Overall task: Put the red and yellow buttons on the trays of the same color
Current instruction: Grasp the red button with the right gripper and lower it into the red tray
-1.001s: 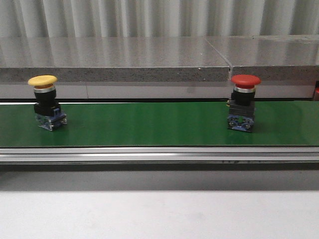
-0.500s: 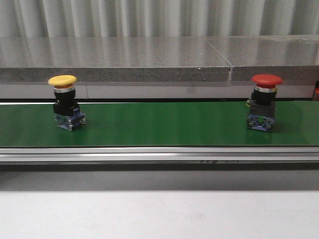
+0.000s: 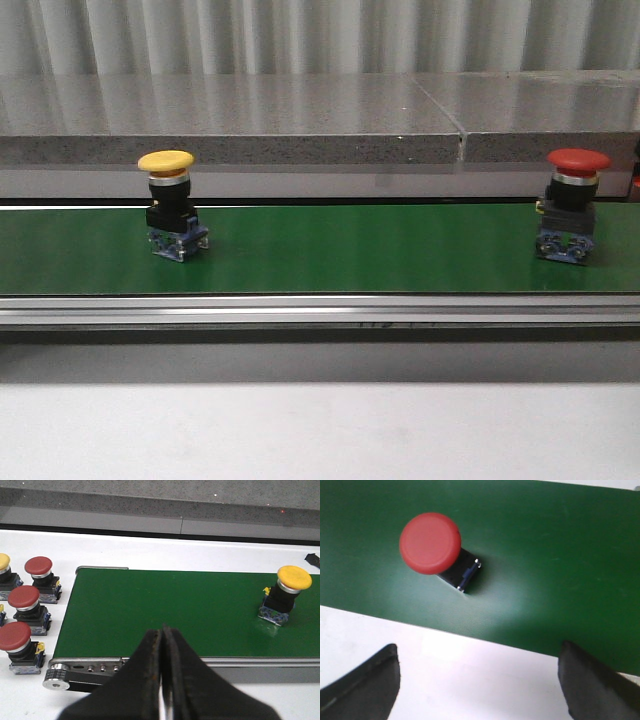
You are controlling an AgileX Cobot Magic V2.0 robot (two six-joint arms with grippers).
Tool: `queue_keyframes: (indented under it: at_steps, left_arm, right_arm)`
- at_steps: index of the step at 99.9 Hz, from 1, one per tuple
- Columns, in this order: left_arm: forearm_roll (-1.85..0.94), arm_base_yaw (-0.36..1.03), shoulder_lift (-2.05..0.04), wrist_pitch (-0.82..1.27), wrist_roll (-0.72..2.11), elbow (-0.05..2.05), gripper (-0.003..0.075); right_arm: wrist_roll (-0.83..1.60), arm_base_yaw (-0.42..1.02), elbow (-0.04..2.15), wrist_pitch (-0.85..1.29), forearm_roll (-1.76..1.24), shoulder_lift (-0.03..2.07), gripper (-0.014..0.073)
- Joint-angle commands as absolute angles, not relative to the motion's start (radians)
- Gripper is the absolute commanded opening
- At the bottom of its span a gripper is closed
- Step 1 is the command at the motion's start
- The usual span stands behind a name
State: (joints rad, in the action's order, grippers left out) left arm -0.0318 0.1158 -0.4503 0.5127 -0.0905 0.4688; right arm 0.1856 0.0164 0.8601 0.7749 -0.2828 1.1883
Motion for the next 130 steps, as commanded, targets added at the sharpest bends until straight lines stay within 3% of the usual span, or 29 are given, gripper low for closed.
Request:
queue_keyframes:
  at_steps: [1, 50, 60, 72, 79, 101, 130]
  left_arm:
    - [-0.040, 0.122, -0.454, 0.436, -0.089, 0.495, -0.0020]
    - [-0.040, 0.122, -0.454, 0.436, -0.089, 0.495, -0.0020]
    - [-0.040, 0.122, -0.454, 0.436, -0.089, 0.495, -0.0020]
    - [-0.040, 0.122, -0.454, 0.436, -0.089, 0.495, -0.0020]
    - [-0.040, 0.122, -0.454, 0.436, -0.089, 0.495, -0.0020]
    - [-0.040, 0.122, -0.454, 0.436, -0.089, 0.495, -0.0020]
    - [-0.040, 0.122, -0.454, 0.436, -0.089, 0.495, -0.0020]
  right_arm:
    - [0.209, 0.016, 0.914, 0.746, -0.306, 1.223, 0.0635]
    - [0.234, 0.067, 1.006, 0.603, -0.295, 1.431, 0.0617]
    - [0.234, 0.067, 1.008, 0.592, -0.287, 1.445, 0.0481]
    - [0.234, 0.060, 1.012, 0.597, -0.287, 1.447, 0.0215]
    - [0.234, 0.047, 1.030, 0.629, -0.287, 1.447, 0.0134]
    - [0.234, -0.075, 1.143, 0.727, -0.282, 1.447, 0.0127]
    - [0.234, -0.339, 1.276, 0.725, -0.277, 1.496, 0.0127]
